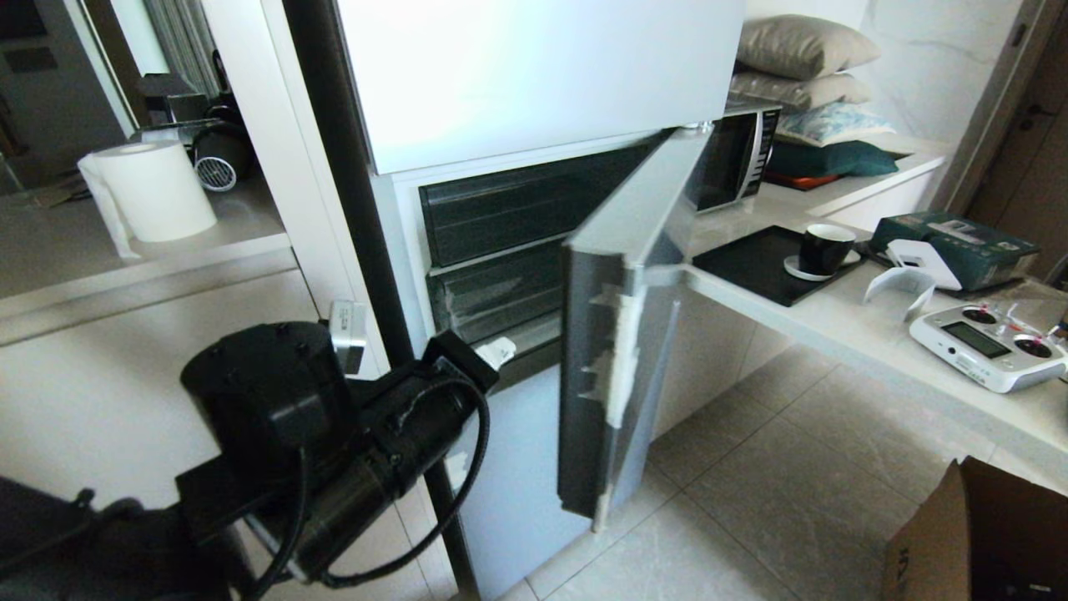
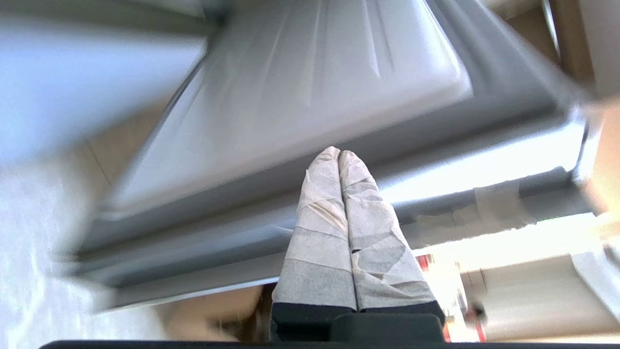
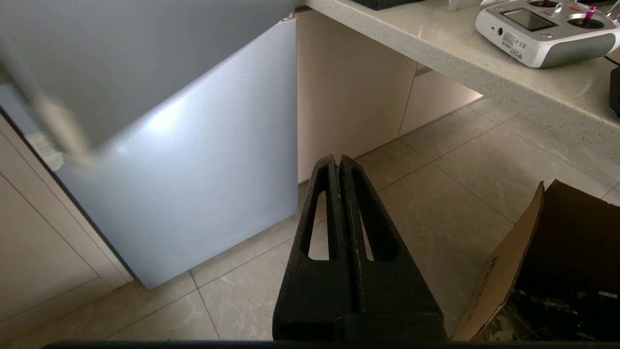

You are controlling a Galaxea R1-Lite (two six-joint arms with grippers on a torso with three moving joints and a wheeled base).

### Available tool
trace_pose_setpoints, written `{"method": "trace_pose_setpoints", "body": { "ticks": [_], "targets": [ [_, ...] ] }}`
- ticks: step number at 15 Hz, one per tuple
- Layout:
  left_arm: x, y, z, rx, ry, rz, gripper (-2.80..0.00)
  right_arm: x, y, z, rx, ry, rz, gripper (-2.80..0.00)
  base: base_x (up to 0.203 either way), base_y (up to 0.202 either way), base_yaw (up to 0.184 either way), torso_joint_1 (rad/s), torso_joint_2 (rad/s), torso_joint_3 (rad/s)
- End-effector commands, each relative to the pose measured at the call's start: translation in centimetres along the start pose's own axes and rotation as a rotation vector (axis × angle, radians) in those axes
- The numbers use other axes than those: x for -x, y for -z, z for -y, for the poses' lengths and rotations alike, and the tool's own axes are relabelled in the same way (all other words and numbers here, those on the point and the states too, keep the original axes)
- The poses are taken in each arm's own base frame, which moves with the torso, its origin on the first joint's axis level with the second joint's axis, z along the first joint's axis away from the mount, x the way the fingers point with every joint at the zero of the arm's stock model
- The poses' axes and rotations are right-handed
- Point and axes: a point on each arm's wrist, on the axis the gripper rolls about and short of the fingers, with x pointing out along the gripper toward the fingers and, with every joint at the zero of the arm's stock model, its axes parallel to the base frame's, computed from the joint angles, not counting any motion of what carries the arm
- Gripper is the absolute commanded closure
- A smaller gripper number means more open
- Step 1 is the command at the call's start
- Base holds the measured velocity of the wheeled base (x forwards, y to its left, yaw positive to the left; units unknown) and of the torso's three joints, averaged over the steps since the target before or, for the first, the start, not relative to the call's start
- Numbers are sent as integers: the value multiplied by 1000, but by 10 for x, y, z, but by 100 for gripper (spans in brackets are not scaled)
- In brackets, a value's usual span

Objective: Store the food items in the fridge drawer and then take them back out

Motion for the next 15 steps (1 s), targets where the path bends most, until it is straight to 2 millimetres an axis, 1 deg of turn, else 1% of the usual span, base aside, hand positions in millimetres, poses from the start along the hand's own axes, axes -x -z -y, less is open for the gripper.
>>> {"method": "trace_pose_setpoints", "body": {
  "ticks": [1,2,4,5,7,9,10,12,13,15],
  "targets": [
    [32,-1,14,13,58,-19,0,0,0,0,0,-1,-1,0,0,0,0,0,0,0],
    [39,-2,14,3,61,-19,0,0,0,0,0,-1,-1,0,0,0,0,0,0,0],
    [50,-12,21,-86,83,5,0,0,0,0,2,-1,-1,0,0,0,0,0,0,0],
    [60,-22,29,-161,104,28,0,0,0,0,2,-1,-1,0,0,0,0,0,0,0],
    [82,-47,53,-331,147,87,0,0,0,0,2,-1,-1,0,0,0,0,0,0,0],
    [108,-75,80,-575,132,101,0,0,0,0,2,-1,-1,0,0,0,0,0,0,0],
    [120,-84,85,-667,106,86,0,0,0,0,2,-1,-1,0,0,0,0,0,0,0],
    [146,-102,81,-822,22,89,0,0,0,0,3,-1,-1,0,0,0,0,0,0,0],
    [160,-109,77,-862,-10,99,0,0,0,0,3,-1,-1,0,0,0,0,0,0,0],
    [184,-118,70,-887,-65,166,0,0,0,0,5,-1,0,0,0,0,0,0,0,0]
  ]
}}
